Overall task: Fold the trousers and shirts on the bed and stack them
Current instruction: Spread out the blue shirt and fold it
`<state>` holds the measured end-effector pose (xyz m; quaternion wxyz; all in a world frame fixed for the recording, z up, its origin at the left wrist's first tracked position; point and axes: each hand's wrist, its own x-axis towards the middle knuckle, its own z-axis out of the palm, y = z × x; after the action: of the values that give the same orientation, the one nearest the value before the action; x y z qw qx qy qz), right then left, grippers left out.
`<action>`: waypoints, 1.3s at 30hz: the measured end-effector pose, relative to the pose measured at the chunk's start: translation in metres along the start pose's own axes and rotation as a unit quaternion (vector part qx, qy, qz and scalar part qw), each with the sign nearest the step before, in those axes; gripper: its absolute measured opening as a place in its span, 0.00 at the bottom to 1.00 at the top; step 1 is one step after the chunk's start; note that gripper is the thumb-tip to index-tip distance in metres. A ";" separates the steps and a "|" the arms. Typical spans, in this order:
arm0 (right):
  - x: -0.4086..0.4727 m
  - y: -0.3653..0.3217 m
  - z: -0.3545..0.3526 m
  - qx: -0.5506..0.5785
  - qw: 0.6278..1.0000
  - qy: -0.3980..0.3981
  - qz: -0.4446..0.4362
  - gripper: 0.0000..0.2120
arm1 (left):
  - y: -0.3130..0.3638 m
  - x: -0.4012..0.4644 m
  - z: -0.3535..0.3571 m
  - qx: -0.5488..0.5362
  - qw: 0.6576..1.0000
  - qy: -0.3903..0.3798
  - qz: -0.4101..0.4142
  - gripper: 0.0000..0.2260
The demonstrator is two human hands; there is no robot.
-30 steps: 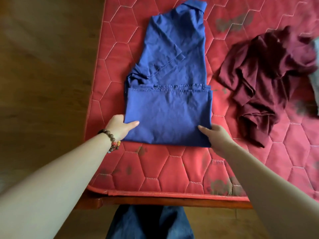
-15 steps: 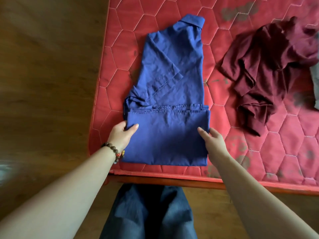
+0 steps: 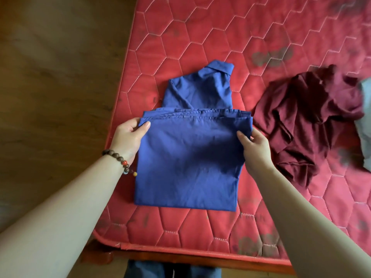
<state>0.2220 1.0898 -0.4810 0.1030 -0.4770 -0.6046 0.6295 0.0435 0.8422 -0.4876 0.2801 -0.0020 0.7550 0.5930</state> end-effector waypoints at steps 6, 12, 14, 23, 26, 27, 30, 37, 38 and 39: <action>0.072 -0.027 0.015 -0.063 0.997 -0.010 -0.045 0.08 | 0.019 0.069 0.019 0.058 0.997 0.051 0.022 0.09; 0.132 -0.055 0.031 -0.082 0.994 -0.005 -0.078 0.06 | 0.038 0.128 0.031 0.105 0.990 0.079 0.043 0.10; 0.150 -0.062 0.036 -0.087 0.992 0.000 -0.087 0.06 | 0.040 0.147 0.036 0.117 0.988 0.087 0.048 0.10; 0.175 -0.049 0.064 -0.399 0.859 0.171 -0.272 0.19 | 0.037 0.156 0.077 0.411 0.861 0.176 0.242 0.21; 0.165 -0.033 0.089 -0.479 0.763 0.069 -0.429 0.17 | 0.021 0.138 0.113 0.495 0.780 0.007 0.382 0.17; 0.165 -0.026 0.097 -0.501 0.744 0.026 -0.442 0.18 | 0.014 0.134 0.123 0.530 0.757 -0.038 0.379 0.19; 0.173 -0.015 0.106 -0.554 0.725 -0.045 -0.407 0.22 | -0.006 0.137 0.134 0.609 0.726 -0.075 0.311 0.25; 0.183 -0.009 0.107 -0.573 0.772 0.014 -0.273 0.31 | -0.019 0.144 0.132 0.655 0.716 -0.025 0.240 0.30; 0.183 -0.011 0.108 -0.564 0.788 0.028 -0.245 0.32 | -0.018 0.144 0.132 0.655 0.719 -0.026 0.232 0.30; 0.184 -0.012 0.109 -0.562 0.796 0.034 -0.222 0.33 | -0.016 0.144 0.132 0.651 0.726 -0.030 0.222 0.31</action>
<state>0.0418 1.1506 -0.5784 -0.0258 -0.3254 -0.9373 0.1224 -0.0174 1.0031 -0.5815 0.0959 0.3663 0.9255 0.0012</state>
